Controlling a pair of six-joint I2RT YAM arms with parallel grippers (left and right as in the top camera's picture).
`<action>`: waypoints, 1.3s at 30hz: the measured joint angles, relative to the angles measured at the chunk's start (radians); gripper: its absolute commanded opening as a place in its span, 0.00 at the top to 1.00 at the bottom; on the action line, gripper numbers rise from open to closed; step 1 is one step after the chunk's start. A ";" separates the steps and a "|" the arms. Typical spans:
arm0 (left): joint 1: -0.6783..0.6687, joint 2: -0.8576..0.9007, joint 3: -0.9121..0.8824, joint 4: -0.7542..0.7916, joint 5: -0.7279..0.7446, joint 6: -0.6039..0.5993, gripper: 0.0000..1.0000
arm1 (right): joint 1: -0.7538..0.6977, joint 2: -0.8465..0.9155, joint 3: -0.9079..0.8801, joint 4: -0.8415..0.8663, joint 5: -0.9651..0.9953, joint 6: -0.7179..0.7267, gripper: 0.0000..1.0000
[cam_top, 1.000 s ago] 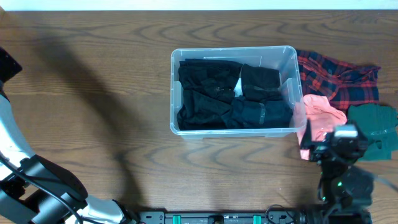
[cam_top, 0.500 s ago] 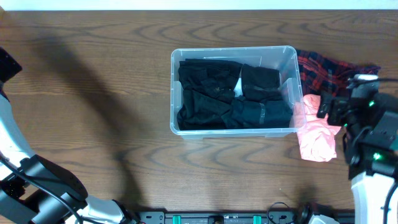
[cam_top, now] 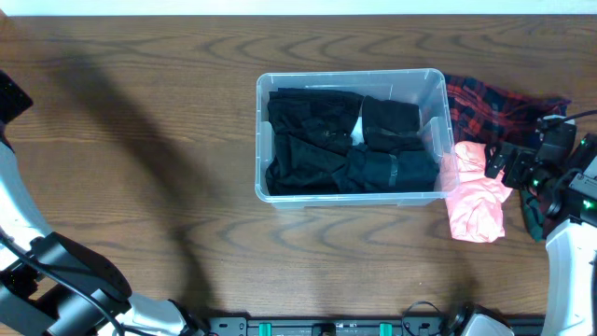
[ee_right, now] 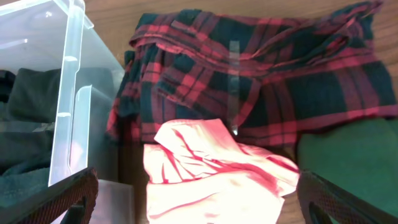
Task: Pack container
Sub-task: 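Move the right gripper over the pink garment right of the bin, then lower the right gripper and grasp the pink garment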
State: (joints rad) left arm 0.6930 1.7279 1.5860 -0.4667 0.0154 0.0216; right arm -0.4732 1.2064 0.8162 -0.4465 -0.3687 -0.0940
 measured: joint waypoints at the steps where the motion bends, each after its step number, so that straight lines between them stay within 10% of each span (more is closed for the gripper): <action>1: 0.000 0.000 0.000 0.000 0.000 0.000 0.02 | 0.000 0.005 0.000 -0.002 0.000 0.000 0.01; 39: 0.000 0.000 0.000 0.000 0.000 0.000 0.02 | 0.000 0.381 0.000 -0.044 0.191 0.136 0.01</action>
State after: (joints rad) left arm 0.6930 1.7279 1.5860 -0.4667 0.0154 0.0216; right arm -0.4732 1.5871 0.8162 -0.4908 -0.1776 0.0422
